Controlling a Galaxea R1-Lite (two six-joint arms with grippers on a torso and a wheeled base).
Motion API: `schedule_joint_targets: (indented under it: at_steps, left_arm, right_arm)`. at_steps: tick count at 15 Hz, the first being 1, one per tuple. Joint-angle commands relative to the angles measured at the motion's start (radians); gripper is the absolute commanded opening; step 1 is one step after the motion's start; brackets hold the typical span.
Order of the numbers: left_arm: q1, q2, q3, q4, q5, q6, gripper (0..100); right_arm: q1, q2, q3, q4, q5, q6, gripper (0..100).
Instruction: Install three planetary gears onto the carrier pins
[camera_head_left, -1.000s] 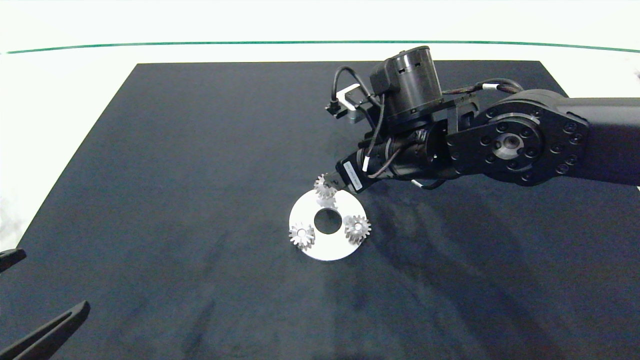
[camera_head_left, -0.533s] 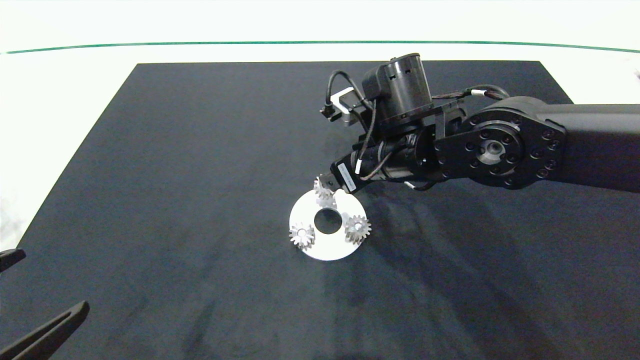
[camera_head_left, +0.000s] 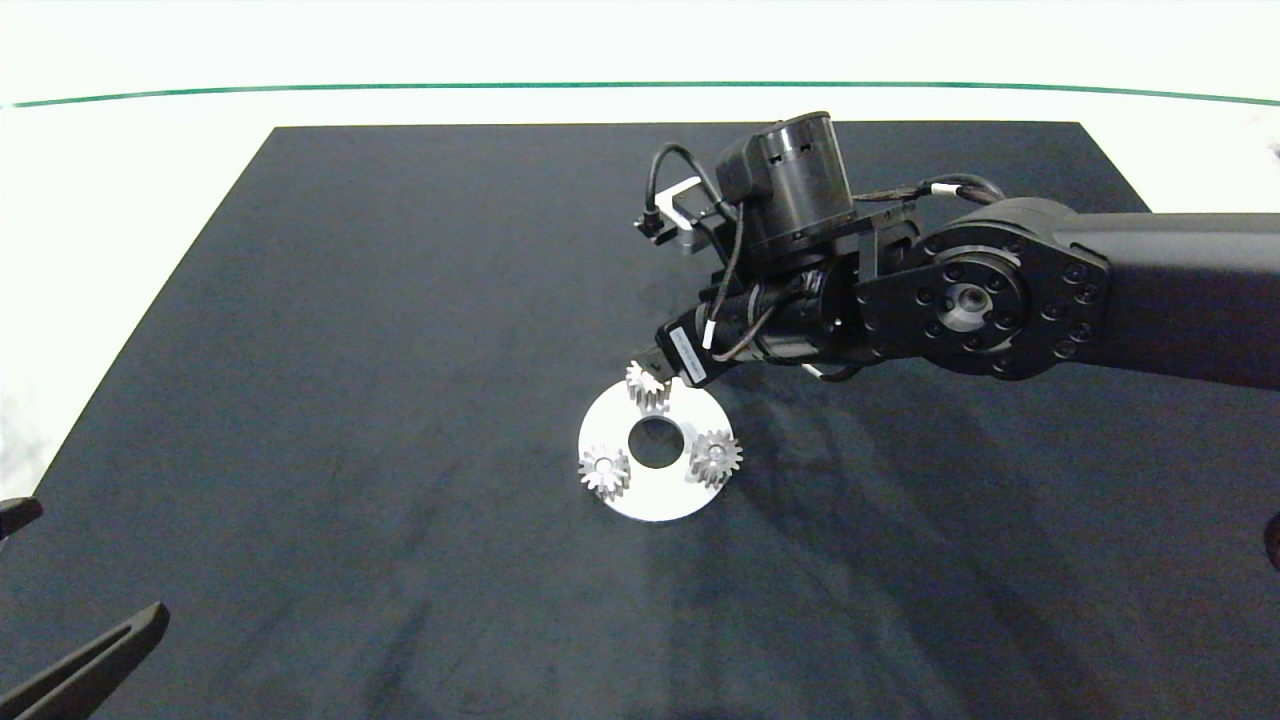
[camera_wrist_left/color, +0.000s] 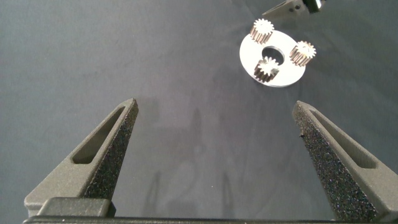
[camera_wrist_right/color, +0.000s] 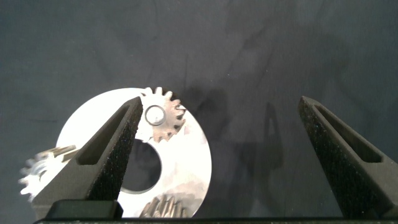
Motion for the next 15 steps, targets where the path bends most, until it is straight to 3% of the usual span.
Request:
schedule_joint_targets:
  at_steps: [1, 4, 8, 10, 11, 15]
  left_arm:
    - [0.005, -0.005, -0.009, -0.001, 0.003, -0.003, 100]
    - [0.037, -0.013, -0.015, 0.0, 0.003, -0.005, 100]
    - [0.06, -0.07, -0.025, 0.095, 0.003, -0.005, 100]
    - [0.077, -0.099, -0.026, 0.124, 0.003, -0.016, 100]
    - [0.083, -0.108, -0.028, 0.138, 0.003, -0.017, 100]
    - [0.154, -0.133, -0.029, 0.16, 0.003, -0.026, 100]
  right_arm:
    - [0.006, -0.075, 0.036, 0.012, -0.002, 0.002, 100]
    - [0.012, -0.194, 0.166, 0.01, 0.0, 0.013, 100]
    - [0.011, -0.422, 0.387, 0.007, -0.012, 0.14, 100]
    - [0.011, -0.563, 0.519, 0.0, -0.074, 0.158, 100]
    - [0.011, -0.632, 0.58, -0.013, -0.084, 0.161, 100]
    - [-0.014, -0.871, 0.77, -0.074, -0.163, 0.226, 100]
